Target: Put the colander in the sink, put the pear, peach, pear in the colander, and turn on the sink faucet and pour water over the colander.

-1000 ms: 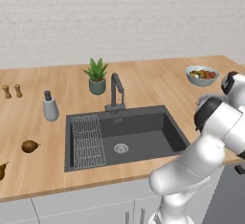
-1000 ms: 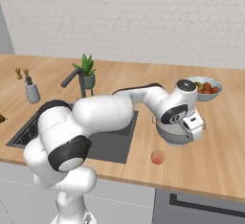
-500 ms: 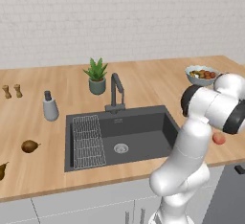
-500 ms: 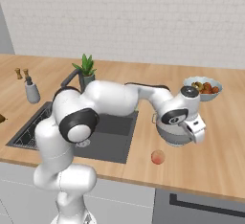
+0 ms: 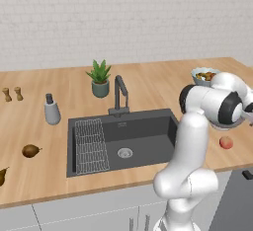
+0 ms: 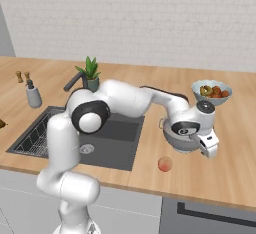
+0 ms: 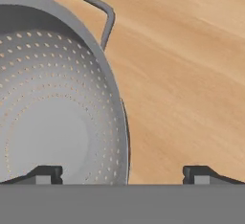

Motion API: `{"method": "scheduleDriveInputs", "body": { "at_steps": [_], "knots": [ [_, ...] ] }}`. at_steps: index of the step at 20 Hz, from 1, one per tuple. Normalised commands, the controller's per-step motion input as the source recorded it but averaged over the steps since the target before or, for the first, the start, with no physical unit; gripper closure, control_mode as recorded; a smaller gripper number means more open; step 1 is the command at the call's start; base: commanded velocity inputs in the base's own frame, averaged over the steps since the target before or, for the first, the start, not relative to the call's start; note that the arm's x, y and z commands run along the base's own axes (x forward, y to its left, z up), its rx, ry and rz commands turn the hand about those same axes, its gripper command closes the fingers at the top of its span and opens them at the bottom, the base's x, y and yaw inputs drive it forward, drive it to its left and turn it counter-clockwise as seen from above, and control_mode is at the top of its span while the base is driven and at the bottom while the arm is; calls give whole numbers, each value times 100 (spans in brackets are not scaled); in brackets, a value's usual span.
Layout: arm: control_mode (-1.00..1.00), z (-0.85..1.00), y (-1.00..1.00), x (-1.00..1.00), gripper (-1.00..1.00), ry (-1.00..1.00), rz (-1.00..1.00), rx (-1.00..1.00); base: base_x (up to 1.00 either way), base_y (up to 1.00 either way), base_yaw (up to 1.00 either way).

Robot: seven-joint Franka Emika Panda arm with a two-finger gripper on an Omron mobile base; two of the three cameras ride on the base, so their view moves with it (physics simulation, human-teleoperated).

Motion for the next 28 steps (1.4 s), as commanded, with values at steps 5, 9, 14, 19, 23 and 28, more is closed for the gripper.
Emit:
{"method": "scheduleDriveInputs", "body": {
  "at_steps": [5, 9, 14, 19, 23, 28],
  "knots": [
    [-100, -36, 16, 10, 100, 0, 0, 0, 0, 0, 0],
    [-100, -17, 18, 11, 100, 0, 0, 0, 0, 0, 0],
    [-100, -1, 37, 11, 100, 0, 0, 1, 0, 0, 0],
    [-100, 1, 82, 20, 100, -1, 0, 2, 0, 0, 0],
    [-100, 26, 98, 0, 100, -15, 0, 0, 0, 0, 0],
    [-100, 31, 100, -1, 100, -17, 4, 0, 0, 0, 0]
  ]
}}
